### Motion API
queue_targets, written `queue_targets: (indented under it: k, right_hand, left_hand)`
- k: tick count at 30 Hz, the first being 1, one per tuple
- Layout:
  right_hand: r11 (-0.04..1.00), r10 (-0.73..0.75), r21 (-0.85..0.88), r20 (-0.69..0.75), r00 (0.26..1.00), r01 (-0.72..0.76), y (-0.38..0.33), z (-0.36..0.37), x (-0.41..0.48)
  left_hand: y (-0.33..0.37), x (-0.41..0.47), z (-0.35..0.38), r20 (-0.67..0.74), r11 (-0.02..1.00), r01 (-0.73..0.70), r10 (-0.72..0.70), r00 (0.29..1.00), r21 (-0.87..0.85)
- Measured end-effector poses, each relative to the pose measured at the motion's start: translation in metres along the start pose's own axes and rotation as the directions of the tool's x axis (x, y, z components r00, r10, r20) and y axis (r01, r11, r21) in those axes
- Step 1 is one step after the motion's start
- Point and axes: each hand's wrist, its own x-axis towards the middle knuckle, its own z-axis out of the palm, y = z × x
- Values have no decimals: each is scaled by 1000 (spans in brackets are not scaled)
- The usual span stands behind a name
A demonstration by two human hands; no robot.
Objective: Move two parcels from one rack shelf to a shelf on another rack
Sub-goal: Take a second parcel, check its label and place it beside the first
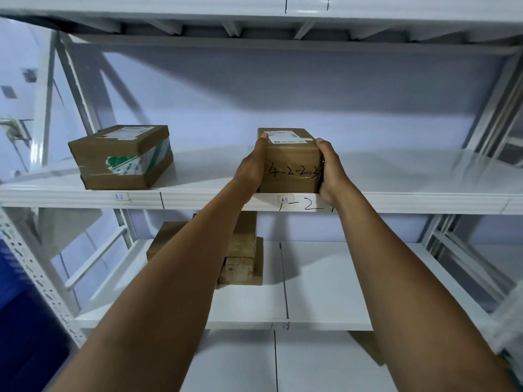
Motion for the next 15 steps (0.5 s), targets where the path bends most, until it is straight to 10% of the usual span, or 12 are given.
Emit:
queue_targets:
  k: [15]
  right_hand:
    - [999, -4, -52, -34, 999, 2, -1, 2, -5]
  left_hand:
    - [11, -22, -6, -23, 990, 6, -2, 1000, 139]
